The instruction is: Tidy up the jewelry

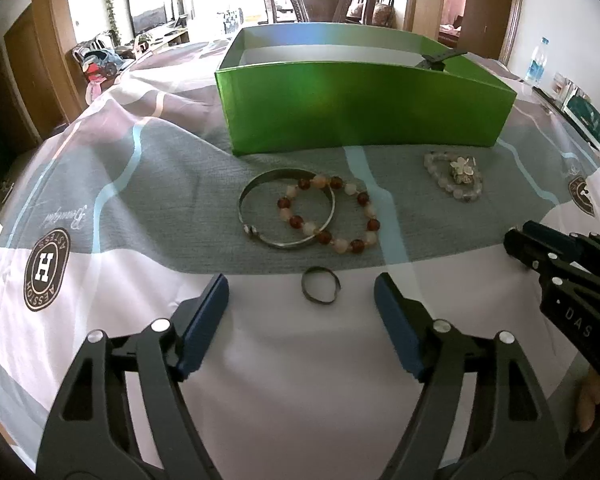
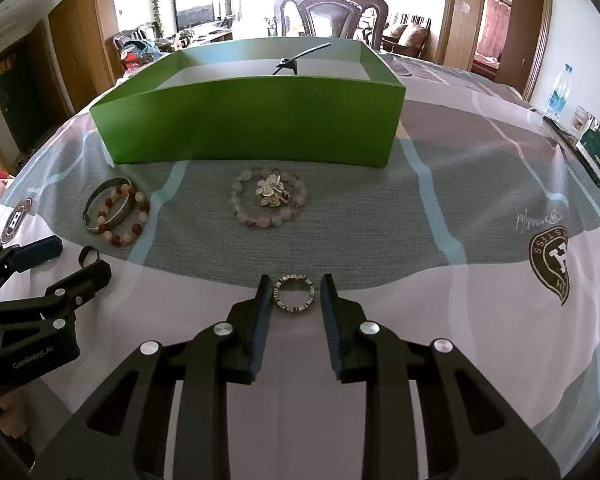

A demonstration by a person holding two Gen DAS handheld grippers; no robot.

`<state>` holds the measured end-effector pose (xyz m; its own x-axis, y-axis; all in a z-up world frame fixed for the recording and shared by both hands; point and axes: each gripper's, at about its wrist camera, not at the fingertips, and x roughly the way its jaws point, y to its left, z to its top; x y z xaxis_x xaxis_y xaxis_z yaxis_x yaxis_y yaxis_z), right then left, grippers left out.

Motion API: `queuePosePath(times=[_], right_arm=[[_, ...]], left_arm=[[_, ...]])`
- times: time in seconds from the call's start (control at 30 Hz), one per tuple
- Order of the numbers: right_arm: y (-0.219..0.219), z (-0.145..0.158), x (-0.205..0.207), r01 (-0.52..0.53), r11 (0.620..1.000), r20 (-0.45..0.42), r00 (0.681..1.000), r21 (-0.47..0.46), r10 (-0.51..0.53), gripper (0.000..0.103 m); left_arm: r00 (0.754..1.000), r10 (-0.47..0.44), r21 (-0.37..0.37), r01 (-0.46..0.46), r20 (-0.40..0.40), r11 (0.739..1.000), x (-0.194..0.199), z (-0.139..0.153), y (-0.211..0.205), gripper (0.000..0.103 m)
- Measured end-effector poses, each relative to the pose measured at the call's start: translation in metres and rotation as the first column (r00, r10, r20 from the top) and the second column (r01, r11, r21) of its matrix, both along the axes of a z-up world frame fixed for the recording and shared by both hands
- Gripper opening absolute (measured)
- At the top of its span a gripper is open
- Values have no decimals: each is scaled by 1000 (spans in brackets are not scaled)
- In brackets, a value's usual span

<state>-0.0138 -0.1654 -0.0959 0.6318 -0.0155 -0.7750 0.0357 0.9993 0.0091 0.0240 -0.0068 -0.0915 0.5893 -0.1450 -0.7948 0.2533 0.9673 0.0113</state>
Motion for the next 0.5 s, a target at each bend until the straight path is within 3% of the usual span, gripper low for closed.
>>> queuePosePath(times=[0.07,0.2,0.4,0.5], right_arm=[[0,0,0,0,1000,0,1000,0,0,27],[0,0,0,-1,1000,0,1000,5,1,27],[0,0,0,-4,1000,-1,1000,6,4,28],[1,-1,0,-29,999,-3,1000,27,29,37]], left_arm=[[1000,-1,0,1,-1,1000,1,0,0,77],[999,-34,1,34,-16,999,3,-2,-5,90],[999,-40,-3,40,-20,999,3,-3,-5,93],[998,-51,-1,51,-28,999,4,-5,-7,98]])
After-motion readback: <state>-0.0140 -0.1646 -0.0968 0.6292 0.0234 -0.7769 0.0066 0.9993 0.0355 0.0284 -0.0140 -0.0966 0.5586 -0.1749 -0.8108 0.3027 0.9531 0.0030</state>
